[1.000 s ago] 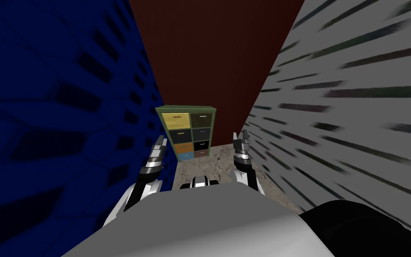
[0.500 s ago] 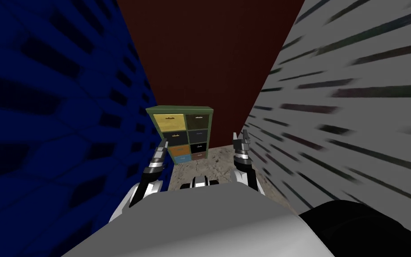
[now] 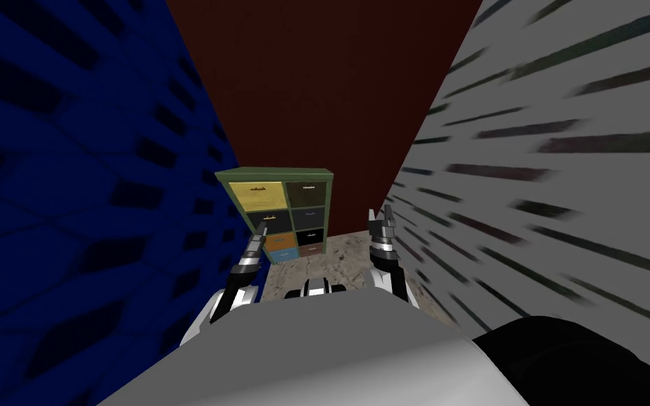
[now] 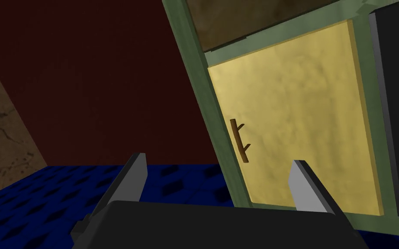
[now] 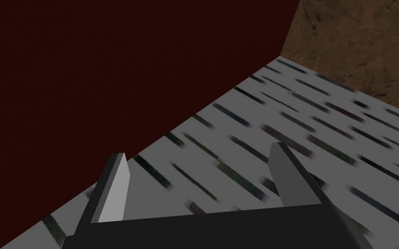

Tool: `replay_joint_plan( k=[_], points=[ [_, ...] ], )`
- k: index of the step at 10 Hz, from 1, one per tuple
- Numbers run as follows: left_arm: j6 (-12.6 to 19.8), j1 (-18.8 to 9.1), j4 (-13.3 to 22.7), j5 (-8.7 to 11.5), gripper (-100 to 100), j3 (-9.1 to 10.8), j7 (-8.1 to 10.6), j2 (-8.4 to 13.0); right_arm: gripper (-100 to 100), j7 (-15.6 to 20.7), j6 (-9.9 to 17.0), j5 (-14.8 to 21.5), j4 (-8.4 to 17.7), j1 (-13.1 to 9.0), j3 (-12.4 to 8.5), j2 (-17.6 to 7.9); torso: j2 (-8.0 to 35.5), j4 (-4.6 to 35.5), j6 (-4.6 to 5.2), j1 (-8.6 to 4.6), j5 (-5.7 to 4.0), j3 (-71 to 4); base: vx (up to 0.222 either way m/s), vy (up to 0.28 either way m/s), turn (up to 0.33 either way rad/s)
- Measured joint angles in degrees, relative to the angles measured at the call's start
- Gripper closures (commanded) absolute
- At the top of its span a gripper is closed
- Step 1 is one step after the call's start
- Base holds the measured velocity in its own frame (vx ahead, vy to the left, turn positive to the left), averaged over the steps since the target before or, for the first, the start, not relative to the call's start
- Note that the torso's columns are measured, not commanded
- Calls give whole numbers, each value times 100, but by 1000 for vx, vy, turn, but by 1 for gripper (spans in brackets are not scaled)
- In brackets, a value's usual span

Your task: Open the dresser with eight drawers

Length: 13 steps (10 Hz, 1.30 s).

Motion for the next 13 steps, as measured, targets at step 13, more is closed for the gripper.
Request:
replay_joint_plan(
  k=[13],
  points=[
    [-296,-665,1918,-75,-100,250,-176,-120,0,0,0,0,0,0,0,0,17,4,0,13,3,10,100,-102,0]
  ],
)
